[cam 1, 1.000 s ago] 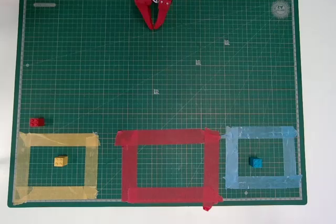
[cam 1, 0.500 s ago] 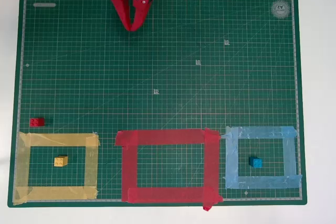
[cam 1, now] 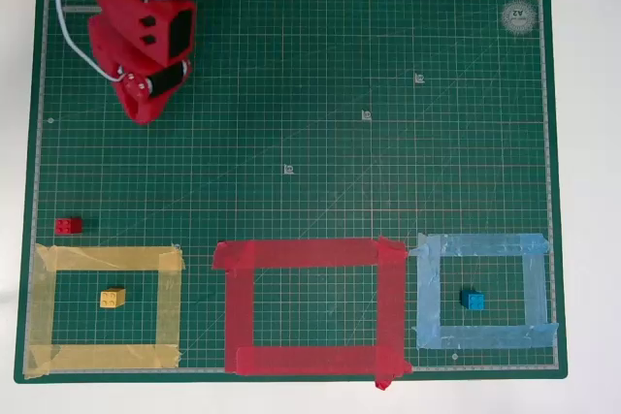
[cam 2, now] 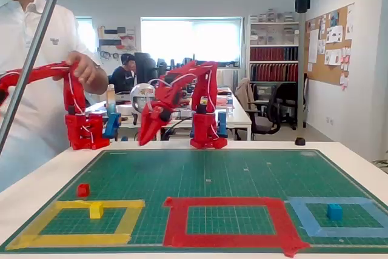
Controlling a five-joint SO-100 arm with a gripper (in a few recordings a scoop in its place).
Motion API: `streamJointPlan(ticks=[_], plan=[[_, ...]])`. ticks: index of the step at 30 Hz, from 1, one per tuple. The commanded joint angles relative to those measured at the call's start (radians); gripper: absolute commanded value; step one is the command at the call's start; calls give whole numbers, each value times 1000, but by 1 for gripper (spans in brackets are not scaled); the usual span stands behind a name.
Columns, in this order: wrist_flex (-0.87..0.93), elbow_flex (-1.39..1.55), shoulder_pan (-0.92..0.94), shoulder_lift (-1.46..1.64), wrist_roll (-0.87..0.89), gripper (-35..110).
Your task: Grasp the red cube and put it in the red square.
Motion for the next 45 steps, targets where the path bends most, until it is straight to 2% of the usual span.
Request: streamJointPlan(ticks=[1, 19, 31, 45], plan=[[-14, -273, 67, -195, -15, -1], [-6, -1166, 106, -910, -3, -1], [-5, -1434, 54, -1135, 3, -1], [-5, -1516, 31, -1135, 25, 2]])
